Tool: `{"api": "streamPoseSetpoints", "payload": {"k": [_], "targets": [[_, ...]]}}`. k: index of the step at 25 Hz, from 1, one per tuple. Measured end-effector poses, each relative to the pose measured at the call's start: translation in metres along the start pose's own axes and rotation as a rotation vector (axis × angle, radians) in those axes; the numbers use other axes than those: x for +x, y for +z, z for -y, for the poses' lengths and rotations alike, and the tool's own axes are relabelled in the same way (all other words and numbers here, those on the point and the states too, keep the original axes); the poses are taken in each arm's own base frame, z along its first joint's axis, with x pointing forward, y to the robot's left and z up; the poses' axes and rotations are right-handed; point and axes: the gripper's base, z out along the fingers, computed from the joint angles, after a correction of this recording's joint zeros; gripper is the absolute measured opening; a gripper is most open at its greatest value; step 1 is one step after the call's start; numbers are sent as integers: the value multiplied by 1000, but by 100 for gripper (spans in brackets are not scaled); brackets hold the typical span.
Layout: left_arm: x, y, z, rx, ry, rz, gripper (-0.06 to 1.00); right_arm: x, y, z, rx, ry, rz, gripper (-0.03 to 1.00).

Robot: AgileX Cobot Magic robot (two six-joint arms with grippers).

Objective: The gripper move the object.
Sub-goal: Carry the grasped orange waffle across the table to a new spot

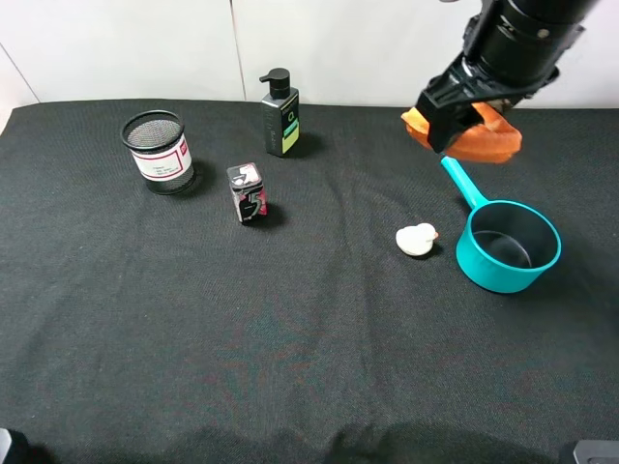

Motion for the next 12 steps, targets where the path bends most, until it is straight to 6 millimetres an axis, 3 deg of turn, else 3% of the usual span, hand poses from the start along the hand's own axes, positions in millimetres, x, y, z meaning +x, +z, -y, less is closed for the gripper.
{"api": "streamPoseSetpoints", "payload": {"k": [5, 12], "targets": [[0, 0, 0, 0, 0, 0, 79, -27, 20, 17, -17, -2, -13, 49], [0, 0, 0, 0, 0, 0, 79, -68, 40, 21, -35, -43, 2, 49]]}}
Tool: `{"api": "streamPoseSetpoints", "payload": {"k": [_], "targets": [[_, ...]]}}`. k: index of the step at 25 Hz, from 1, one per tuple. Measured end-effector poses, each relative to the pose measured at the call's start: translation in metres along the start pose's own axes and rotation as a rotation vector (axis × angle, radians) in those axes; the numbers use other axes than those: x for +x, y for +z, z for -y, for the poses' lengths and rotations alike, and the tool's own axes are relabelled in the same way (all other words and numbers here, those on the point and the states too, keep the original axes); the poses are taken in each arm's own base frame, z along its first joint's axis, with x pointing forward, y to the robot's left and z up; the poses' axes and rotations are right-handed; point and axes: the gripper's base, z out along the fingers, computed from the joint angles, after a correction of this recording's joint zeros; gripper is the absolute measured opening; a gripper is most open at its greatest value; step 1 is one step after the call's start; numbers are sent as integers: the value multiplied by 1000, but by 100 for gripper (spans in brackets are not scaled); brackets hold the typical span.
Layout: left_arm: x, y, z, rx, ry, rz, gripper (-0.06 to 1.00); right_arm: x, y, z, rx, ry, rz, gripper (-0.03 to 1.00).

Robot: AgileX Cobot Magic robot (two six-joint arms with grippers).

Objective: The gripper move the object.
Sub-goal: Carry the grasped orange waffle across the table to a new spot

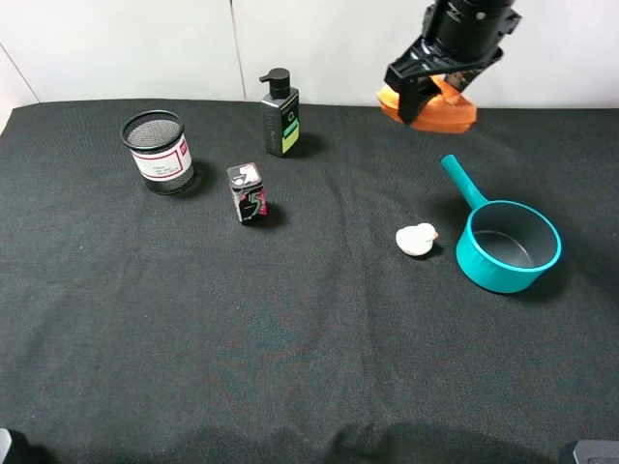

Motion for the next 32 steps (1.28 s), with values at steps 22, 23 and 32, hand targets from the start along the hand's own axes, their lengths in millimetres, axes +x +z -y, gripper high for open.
{"api": "streamPoseSetpoints", "payload": {"k": [22, 23, 32], "targets": [[0, 0, 0, -1, 0, 0, 79, -75, 65, 0, -117, -80, 63, 49], [0, 0, 0, -1, 0, 0, 79, -76, 69, -1, -124, -79, 70, 49], [0, 0, 0, -1, 0, 0, 79, -80, 104, -4, -164, -78, 54, 49]]}}
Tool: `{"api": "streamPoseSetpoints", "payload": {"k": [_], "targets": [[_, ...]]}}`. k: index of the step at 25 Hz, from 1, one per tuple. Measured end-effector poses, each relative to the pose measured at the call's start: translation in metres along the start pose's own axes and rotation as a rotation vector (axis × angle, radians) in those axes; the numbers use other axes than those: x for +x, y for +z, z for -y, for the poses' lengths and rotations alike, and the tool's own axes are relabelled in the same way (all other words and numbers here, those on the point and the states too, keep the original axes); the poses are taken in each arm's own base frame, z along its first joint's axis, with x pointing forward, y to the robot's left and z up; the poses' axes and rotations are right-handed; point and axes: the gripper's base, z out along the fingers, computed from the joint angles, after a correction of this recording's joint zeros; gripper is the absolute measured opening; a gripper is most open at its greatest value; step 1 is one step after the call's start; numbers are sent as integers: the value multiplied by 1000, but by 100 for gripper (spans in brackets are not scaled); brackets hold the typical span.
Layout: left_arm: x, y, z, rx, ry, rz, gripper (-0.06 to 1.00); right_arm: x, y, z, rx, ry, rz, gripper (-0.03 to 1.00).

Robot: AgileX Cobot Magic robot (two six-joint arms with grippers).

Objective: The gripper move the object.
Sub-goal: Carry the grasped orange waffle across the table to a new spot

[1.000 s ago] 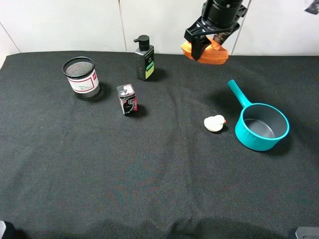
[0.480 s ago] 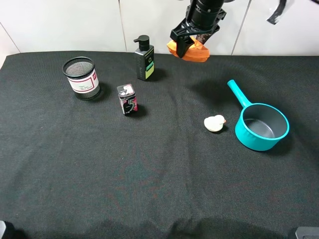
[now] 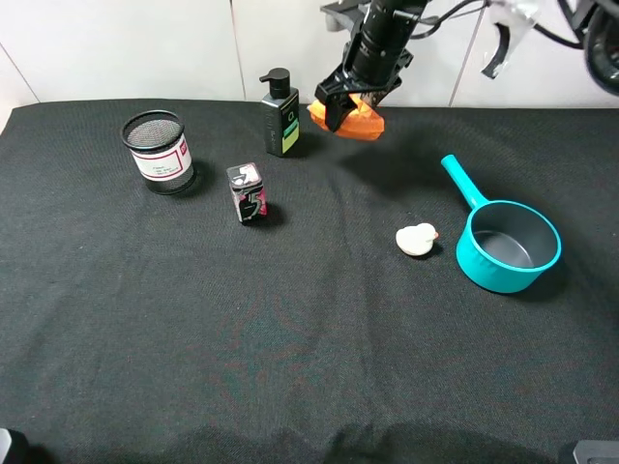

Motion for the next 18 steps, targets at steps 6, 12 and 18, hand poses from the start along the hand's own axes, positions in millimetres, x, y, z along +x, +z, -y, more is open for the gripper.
{"api": "streamPoseSetpoints", "payload": {"k": [6, 12, 18], "targets": [[0, 0, 0, 0, 0, 0, 79, 4, 27, 3, -13, 7, -34, 49], [0, 0, 0, 0, 0, 0, 79, 3, 39, 4, -19, 7, -19, 49], [0, 0, 0, 0, 0, 0, 79, 6, 53, 5, -32, 9, -37, 49]]}}
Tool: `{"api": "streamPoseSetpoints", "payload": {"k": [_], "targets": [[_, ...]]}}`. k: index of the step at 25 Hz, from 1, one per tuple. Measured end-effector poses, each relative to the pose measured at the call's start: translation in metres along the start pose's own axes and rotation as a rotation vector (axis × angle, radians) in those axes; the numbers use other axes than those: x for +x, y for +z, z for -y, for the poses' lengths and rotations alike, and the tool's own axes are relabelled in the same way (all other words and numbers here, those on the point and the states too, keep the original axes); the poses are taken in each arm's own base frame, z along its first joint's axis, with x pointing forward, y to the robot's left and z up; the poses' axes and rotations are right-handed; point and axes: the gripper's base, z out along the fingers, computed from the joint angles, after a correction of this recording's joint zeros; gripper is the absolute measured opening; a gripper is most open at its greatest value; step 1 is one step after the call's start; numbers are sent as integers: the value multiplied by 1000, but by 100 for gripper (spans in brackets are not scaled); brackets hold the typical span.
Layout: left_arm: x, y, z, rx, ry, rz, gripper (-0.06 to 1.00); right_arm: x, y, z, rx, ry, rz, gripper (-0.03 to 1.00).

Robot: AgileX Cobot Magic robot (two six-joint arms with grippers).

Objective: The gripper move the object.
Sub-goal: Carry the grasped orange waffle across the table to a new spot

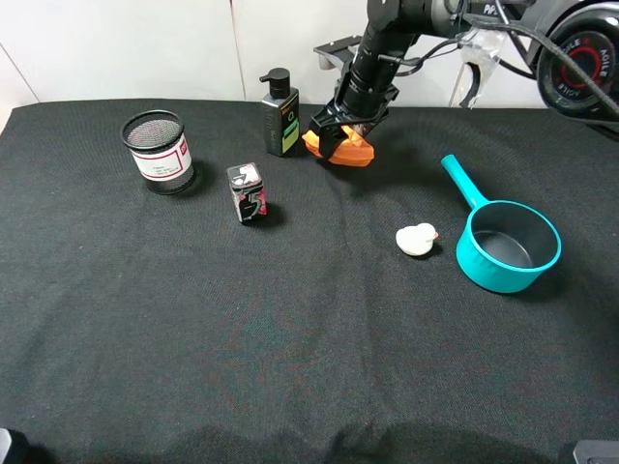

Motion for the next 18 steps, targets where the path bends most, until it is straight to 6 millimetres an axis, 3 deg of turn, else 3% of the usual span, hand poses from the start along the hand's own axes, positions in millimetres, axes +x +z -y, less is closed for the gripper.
{"api": "streamPoseSetpoints", "payload": {"k": [18], "targets": [[0, 0, 0, 0, 0, 0, 79, -2, 6, 2, 8, -7, 25, 49]]}}
